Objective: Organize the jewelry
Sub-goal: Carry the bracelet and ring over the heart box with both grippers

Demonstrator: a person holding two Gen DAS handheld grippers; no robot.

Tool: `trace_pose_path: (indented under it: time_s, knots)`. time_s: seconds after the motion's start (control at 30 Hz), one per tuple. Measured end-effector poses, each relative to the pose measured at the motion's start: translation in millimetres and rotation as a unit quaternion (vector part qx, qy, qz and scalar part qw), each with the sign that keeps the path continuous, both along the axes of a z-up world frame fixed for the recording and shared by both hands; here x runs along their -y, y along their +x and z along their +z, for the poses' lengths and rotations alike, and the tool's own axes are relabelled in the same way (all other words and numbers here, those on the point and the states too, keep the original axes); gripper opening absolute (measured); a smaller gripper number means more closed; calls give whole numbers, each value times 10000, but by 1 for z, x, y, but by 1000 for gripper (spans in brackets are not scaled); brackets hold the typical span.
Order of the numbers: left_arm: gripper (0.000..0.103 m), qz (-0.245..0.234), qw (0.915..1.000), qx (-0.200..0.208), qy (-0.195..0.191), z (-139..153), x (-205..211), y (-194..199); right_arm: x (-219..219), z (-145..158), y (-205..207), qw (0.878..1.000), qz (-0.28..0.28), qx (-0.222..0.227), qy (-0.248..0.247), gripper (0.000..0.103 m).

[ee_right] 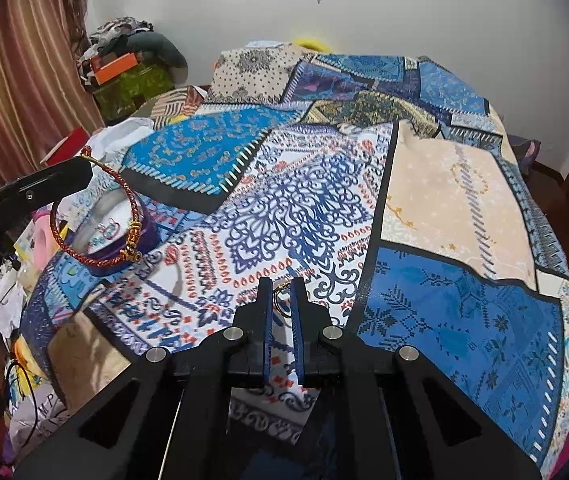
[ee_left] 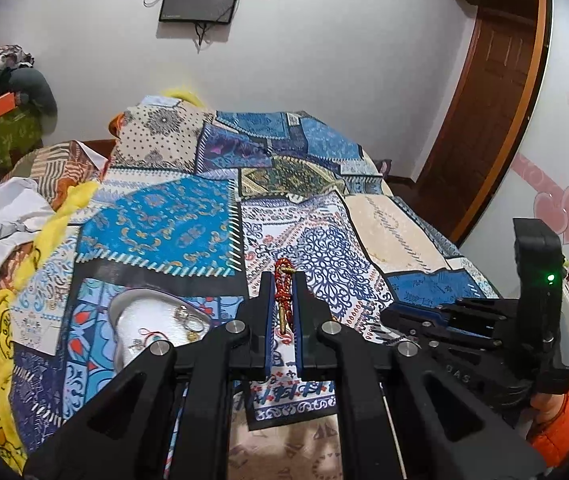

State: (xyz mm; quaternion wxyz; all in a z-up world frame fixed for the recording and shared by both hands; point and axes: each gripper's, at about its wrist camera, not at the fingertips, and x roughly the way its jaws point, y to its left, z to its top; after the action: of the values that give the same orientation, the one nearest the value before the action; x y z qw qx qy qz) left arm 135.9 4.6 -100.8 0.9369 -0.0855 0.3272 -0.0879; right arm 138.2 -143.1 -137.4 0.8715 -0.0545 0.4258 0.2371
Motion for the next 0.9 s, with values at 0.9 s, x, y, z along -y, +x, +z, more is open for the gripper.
trace_pose_path:
  time_s: [0.9]
  knots:
    - [6, 975, 9941, 390, 268, 28, -102, -40, -97, 70, -22, 9910, 691, 967, 621, 8]
